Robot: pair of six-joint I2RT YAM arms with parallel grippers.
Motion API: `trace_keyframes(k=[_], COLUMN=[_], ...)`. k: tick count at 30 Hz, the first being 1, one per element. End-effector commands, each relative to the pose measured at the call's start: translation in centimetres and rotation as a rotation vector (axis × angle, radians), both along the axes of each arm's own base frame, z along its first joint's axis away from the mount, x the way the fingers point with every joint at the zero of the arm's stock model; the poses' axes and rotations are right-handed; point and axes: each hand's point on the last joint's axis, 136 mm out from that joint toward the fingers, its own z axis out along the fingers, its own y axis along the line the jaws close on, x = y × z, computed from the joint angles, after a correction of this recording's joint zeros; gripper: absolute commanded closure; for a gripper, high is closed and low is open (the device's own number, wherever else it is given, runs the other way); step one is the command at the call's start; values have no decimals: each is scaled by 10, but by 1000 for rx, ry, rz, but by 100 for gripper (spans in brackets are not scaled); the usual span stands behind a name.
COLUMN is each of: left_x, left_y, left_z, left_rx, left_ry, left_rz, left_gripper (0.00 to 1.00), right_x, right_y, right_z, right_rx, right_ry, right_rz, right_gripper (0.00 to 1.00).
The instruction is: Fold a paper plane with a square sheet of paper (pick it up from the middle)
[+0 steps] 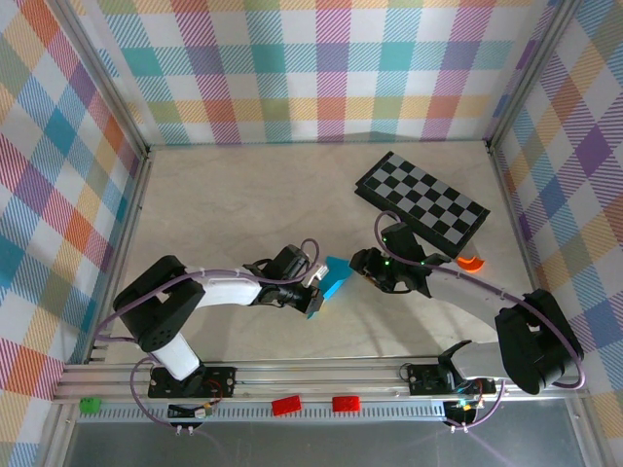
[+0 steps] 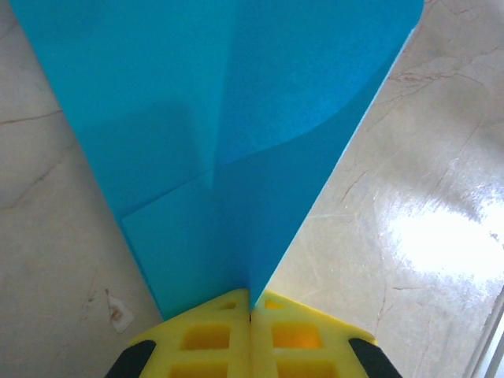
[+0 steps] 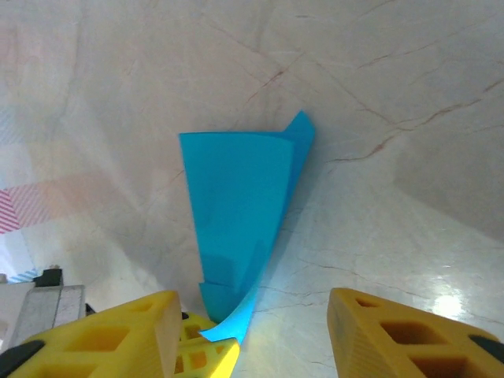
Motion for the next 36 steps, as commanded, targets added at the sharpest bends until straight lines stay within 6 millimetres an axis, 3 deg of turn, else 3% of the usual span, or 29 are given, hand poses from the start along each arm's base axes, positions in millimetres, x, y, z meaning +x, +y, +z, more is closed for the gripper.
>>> trace_keyframes(k=[1, 8, 15, 24, 27, 36], left_x=[2, 14, 11, 15, 17, 19], left_y=[0, 17, 27, 31, 29, 30], left_z=[3, 21, 14, 15, 19, 25], left_rx=[-7, 89, 234, 331, 331, 400], left_ry=[10, -141, -210, -295, -320, -424], left_rz=[7, 5, -47, -71, -77, -128], left_gripper=[100, 100, 98, 97, 96, 93], right_x=[-1, 3, 19, 22, 19, 20], right_y=[9, 22, 52, 55, 53, 65], right_z=[4, -6, -8, -12, -18, -28], right_rx=[63, 140, 262, 247, 220, 232], right_ry=[-20, 102, 173, 211, 240, 295], right_rz=[40, -10, 10, 1, -4, 14], right_gripper=[45, 38, 38, 38, 41, 61])
